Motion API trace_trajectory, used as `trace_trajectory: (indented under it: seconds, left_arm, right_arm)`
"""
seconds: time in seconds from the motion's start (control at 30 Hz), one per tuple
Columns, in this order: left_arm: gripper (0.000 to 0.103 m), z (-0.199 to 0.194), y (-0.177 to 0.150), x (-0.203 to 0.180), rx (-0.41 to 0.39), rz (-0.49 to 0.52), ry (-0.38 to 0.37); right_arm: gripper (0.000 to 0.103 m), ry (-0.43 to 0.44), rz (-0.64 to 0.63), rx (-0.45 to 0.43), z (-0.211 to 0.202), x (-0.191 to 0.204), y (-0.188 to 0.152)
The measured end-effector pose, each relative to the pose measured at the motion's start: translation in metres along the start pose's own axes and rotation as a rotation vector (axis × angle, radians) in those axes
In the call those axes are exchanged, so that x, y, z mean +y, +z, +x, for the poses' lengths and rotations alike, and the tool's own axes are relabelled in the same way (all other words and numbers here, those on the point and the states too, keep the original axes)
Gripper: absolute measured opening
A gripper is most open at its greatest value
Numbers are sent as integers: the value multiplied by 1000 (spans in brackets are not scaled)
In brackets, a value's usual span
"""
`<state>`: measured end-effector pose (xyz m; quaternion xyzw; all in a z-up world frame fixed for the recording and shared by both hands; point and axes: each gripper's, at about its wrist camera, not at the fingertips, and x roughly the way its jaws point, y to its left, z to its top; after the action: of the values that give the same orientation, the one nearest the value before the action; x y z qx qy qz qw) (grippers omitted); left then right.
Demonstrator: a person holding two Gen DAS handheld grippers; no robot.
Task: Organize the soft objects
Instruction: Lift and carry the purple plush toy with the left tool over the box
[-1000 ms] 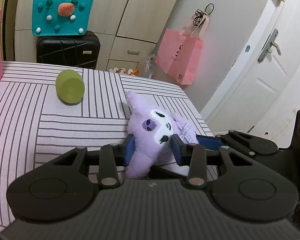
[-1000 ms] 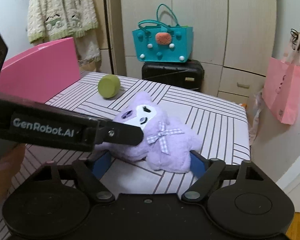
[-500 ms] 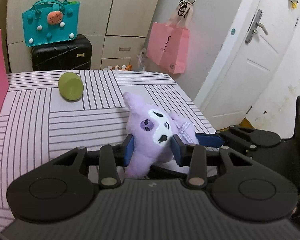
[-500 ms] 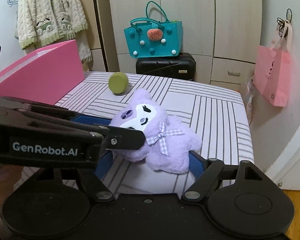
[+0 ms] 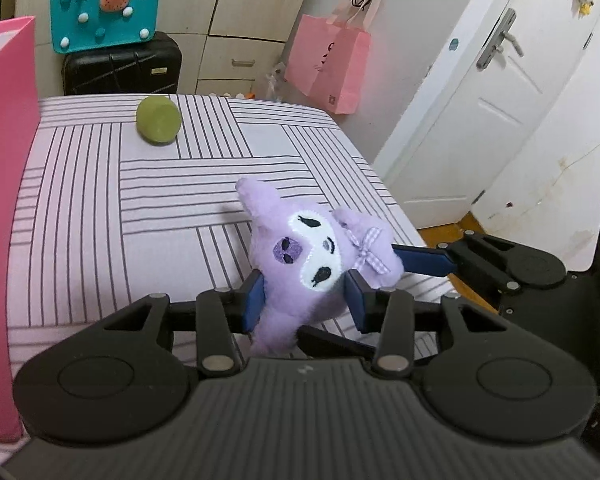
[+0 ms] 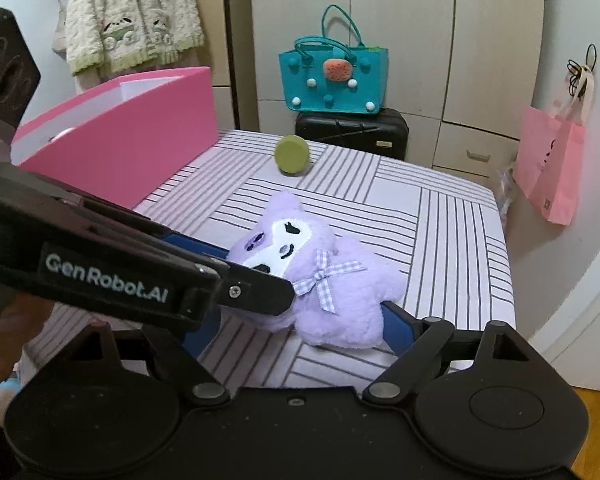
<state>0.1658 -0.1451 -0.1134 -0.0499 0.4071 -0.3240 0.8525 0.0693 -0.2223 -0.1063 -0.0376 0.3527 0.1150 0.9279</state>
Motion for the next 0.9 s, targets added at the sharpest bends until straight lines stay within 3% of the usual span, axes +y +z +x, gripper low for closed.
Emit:
trace_trajectory:
  seconds: [0.17,0.27,0.47,0.63,0.9]
  left_arm:
    - [41,-19,-4,5,18,-25,-43]
    - [41,-31,-6,6,40,-22,-59]
    - [42,-68,-12,6,3,19,-14]
    - [42,-103,-18,7,-37,53,17]
    - [42,-154,-26,25,-99,20,19]
  right_arm:
    - [88,30,-14,-20,-21,11,5]
    - [81,58,-30,0,-31,19,9]
    - [72,130,-72,13,-52,36,20]
    - [72,176,-112,25,-65,58,33]
    - [72,231,-205,5,-81,99,59]
